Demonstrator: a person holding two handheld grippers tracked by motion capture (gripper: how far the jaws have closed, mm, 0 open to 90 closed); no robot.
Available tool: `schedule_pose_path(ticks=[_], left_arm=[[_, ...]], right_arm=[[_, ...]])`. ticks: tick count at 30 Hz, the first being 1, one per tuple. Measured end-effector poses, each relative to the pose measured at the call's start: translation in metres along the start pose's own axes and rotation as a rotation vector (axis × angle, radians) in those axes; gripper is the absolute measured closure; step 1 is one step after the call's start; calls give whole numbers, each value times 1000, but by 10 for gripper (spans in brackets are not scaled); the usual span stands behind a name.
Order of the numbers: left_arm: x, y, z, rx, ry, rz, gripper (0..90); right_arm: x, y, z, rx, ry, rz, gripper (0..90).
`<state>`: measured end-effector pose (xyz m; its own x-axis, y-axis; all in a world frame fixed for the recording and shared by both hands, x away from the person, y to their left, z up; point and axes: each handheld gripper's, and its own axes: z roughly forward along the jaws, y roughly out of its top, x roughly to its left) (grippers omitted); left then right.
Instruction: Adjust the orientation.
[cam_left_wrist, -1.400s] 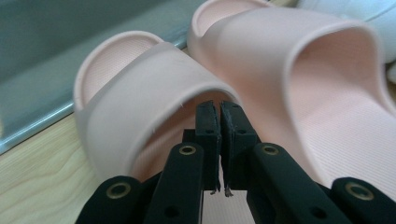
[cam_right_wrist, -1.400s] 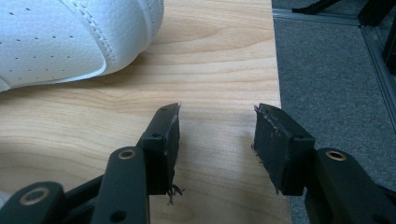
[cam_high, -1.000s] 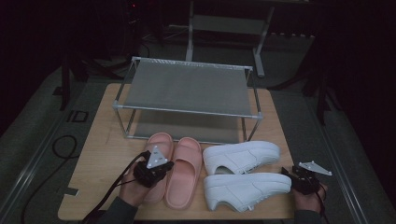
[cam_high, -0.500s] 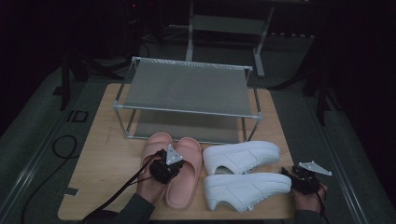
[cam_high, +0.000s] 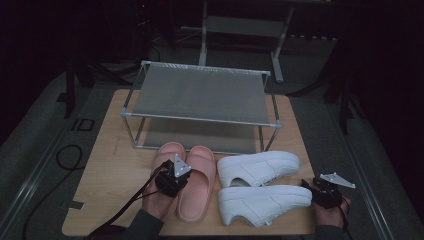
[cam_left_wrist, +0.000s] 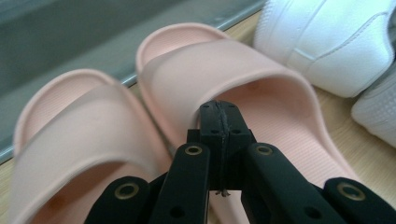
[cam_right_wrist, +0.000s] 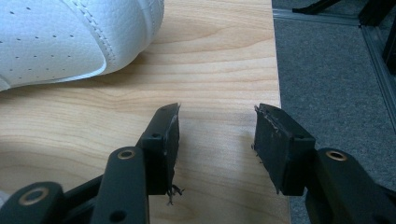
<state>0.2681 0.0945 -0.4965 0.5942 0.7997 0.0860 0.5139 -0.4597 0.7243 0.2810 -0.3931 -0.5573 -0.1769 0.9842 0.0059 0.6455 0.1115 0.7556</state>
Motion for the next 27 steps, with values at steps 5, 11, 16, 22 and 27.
schedule_pose_path(ticks=[5,11,16,22,27], left_arm=[[-1,-4,-4,-7,-5,3,900],[7,-8,-18,-41,10,-24,900],[19,-17,-25,-29,36,-67,898],[22,-25,-23,-23,30,-123,657],[26,-29,-21,6,21,-185,500]], right_arm=[[0,0,0,0,0,0,492],[0,0,0,0,-1,0,491],[0,-1,-1,2,-2,-5,486],[0,-1,-1,1,-2,-5,484],[0,-1,-1,1,-2,-4,484]])
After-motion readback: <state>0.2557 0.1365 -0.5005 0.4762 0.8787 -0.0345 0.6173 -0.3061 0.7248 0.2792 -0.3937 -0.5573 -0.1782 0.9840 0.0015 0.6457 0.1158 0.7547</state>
